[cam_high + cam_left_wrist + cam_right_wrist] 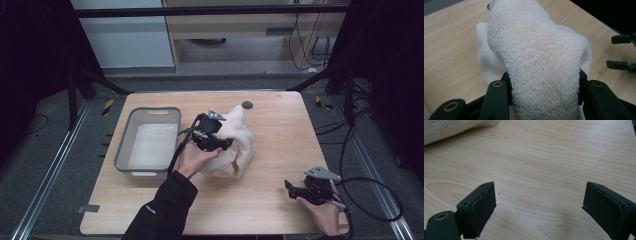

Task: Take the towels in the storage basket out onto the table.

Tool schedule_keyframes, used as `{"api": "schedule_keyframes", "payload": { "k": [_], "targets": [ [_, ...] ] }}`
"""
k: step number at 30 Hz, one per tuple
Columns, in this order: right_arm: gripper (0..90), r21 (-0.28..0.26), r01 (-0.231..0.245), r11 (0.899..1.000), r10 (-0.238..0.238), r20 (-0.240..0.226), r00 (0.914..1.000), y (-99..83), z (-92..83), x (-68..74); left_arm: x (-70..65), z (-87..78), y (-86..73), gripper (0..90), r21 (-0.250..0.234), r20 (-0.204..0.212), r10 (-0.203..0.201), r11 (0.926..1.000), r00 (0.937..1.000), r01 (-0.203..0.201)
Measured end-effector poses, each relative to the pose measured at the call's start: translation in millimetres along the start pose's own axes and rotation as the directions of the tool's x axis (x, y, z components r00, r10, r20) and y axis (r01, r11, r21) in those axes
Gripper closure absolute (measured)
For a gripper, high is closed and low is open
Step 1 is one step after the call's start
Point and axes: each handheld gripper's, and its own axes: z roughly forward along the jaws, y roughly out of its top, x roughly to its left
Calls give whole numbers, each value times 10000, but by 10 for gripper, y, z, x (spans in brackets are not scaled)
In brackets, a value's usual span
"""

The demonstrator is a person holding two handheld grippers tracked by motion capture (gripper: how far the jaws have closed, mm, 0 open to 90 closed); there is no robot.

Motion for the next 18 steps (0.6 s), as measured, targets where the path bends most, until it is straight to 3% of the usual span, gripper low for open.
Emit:
{"api": "schedule_keyframes", "payload": {
  "k": [9, 12, 18],
  "targets": [
    [109, 1, 61, 10000, -61, -15, 10000, -5, 8, -7, -27, 189, -90, 537, 362, 109, -120, 9993, 9999, 116],
    [109, -4, 50, 10000, -50, -34, 10000, -6, 7, -6, -41, 300, -136, 533, 676, 127, -101, 9977, 9999, 93],
    [109, 32, 65, 10000, -65, -85, 9999, -6, 9, -3, -67, 421, -182, 517, 789, 183, -143, 9968, 9997, 129]
  ]
}}
